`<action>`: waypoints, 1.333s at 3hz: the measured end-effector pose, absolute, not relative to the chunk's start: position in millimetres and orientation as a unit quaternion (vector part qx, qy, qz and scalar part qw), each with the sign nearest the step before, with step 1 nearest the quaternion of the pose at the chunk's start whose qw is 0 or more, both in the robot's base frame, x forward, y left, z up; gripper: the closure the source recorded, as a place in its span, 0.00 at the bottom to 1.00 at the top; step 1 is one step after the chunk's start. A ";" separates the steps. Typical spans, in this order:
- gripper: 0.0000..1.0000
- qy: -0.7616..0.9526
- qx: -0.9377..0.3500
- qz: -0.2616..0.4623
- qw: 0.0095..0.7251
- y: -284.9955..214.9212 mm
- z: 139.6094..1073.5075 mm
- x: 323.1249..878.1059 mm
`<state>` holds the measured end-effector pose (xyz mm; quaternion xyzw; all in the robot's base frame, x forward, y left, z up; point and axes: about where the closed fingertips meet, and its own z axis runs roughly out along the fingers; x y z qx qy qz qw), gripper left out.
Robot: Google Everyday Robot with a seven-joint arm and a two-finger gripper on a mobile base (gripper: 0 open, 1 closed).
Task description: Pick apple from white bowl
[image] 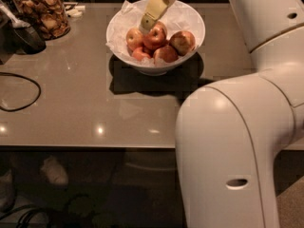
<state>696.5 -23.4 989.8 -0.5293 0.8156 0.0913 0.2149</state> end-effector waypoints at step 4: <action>0.10 0.845 -0.498 0.103 0.164 -24.6 937.9 711.2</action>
Offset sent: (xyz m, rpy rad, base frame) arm -0.0108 -0.0267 -0.0436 -0.0889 0.2256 -0.0469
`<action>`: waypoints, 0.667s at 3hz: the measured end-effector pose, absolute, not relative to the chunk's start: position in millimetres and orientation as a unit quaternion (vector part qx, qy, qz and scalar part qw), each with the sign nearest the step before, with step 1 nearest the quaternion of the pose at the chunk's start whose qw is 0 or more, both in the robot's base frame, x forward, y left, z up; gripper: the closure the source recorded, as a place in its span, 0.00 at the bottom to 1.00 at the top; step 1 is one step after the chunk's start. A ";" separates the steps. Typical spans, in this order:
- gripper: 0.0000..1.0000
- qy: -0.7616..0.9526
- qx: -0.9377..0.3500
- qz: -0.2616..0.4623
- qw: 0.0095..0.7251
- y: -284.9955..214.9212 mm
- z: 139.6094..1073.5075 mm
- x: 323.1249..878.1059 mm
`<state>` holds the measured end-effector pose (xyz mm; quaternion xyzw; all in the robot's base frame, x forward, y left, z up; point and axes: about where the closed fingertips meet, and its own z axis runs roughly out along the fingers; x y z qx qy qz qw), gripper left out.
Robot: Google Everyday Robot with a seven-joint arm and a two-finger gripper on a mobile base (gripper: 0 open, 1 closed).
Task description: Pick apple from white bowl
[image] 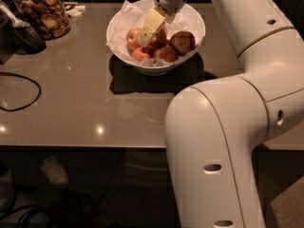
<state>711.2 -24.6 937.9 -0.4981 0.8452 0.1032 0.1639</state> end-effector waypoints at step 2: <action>0.12 0.851 -0.490 0.117 0.146 -18.9 918.5 715.2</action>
Offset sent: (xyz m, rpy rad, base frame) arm -0.0278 -0.0190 -0.0217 -0.0735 0.2366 0.0265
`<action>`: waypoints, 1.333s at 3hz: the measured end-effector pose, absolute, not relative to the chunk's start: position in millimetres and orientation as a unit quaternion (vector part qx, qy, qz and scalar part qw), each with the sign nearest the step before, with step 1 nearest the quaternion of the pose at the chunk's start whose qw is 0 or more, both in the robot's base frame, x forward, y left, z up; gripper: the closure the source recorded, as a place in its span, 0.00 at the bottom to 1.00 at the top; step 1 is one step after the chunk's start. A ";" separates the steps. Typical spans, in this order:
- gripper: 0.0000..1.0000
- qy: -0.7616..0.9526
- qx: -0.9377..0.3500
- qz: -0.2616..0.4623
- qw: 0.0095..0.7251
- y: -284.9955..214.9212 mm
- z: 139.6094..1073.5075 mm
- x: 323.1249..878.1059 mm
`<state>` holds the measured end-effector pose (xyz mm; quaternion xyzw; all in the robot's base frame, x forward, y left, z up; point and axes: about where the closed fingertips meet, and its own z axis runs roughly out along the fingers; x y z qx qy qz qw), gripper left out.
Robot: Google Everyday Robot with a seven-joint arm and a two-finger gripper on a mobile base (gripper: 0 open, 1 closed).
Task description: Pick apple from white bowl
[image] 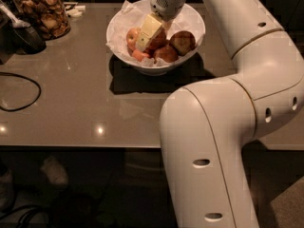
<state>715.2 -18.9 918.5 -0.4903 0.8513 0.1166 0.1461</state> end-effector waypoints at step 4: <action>0.78 0.852 -0.481 0.122 0.170 -6.9 912.2 734.9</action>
Offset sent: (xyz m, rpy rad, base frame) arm 0.0005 0.0001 -0.0065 0.0035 0.0175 -0.0057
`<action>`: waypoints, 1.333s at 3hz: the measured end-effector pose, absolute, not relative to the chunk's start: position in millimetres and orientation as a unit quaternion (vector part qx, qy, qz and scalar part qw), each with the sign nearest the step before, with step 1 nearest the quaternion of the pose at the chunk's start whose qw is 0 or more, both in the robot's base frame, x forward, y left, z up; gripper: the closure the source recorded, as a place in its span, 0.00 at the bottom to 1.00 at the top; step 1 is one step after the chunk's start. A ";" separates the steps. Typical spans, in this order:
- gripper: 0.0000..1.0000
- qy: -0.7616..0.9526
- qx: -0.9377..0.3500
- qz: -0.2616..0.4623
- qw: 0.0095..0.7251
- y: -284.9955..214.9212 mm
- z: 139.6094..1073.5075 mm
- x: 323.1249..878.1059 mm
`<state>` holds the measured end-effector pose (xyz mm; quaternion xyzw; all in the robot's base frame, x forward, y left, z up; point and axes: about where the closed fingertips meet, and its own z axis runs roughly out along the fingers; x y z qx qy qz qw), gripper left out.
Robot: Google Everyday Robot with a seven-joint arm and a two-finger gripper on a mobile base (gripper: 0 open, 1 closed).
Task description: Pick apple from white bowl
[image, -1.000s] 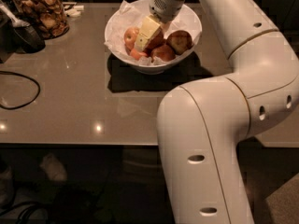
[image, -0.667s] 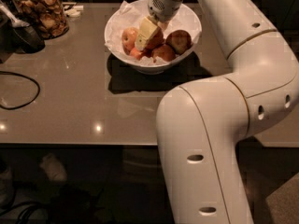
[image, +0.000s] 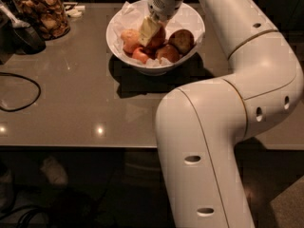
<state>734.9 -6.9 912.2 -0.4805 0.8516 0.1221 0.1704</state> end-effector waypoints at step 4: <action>1.00 0.838 -0.470 0.121 0.249 -26.8 983.5 717.8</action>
Offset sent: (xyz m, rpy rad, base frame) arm 0.0000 0.0000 0.0001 0.0000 0.0000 -0.0001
